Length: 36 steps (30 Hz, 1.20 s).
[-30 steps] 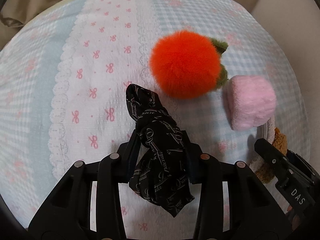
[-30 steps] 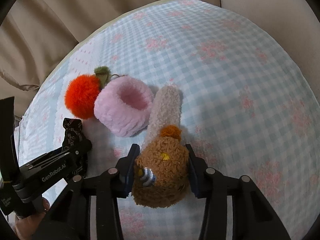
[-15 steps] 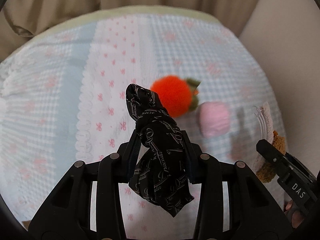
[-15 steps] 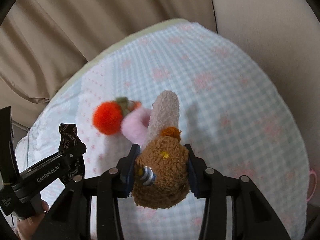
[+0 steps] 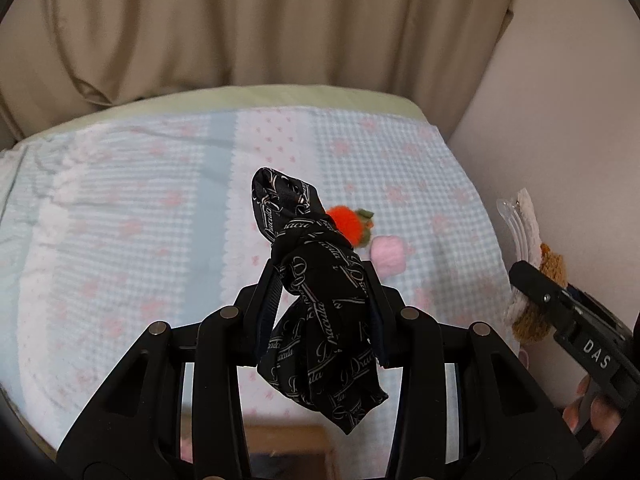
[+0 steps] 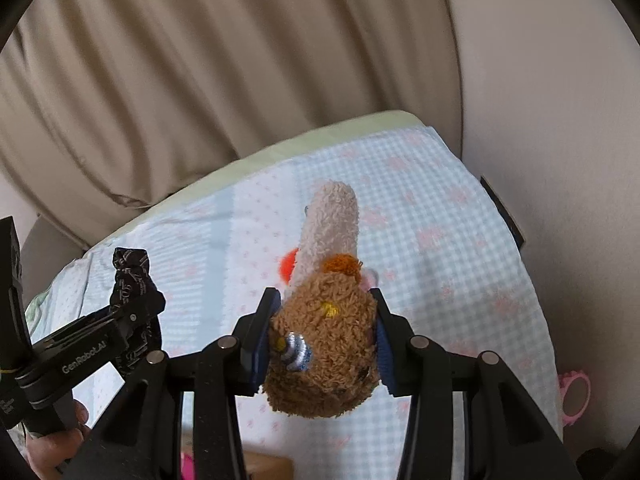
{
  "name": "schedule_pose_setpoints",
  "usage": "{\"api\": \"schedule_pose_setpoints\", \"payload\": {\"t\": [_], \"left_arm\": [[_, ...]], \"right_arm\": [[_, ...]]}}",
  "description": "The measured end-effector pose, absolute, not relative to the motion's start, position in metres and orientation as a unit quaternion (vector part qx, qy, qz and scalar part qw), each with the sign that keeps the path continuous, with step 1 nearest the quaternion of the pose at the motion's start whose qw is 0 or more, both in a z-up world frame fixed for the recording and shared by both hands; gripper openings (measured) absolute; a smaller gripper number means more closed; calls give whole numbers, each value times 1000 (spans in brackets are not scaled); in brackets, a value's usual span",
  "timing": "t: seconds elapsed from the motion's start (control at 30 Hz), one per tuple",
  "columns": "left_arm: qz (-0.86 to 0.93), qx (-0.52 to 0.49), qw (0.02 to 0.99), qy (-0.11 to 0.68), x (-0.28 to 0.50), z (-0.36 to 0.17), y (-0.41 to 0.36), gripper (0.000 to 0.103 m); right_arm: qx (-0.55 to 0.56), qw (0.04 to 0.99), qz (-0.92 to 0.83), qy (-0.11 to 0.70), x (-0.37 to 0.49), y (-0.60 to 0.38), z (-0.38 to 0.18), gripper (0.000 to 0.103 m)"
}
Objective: Organize soft objects
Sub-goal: 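Carry the black scrunchie and brown plush over the cardboard box with both tools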
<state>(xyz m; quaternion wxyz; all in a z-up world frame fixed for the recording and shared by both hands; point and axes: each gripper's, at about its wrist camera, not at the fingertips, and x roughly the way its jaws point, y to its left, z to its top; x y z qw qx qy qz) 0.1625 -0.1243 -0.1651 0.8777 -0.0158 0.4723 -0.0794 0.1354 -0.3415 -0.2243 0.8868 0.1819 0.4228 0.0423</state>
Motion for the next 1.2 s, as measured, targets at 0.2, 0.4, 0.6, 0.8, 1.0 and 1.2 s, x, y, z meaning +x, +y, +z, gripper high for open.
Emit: {"api": "schedule_pose_setpoints", "payload": {"t": [0.2,0.4,0.6,0.8,1.0,1.2], "left_arm": [[-61,-25,883,464,110,-128,-73,35],[-52,-31,883,466,54,-112,-11,35],[-47,-20,877,478,9,-121,46,35],[-50,-20,863,503,-25,-150,92,35],[-70,-11,843,534,-42,-189,116,35],[-94,2,820,564,-41,-235,117,35]], "right_arm": [[163,890,74,420,100,-310,-190,40],[155,885,103,427,55,-260,-173,40],[158,872,121,446,8,-207,-176,40],[146,855,123,482,-31,-160,-200,40],[149,842,96,510,-57,-132,-224,40],[136,829,63,539,-70,-120,-252,40]]}}
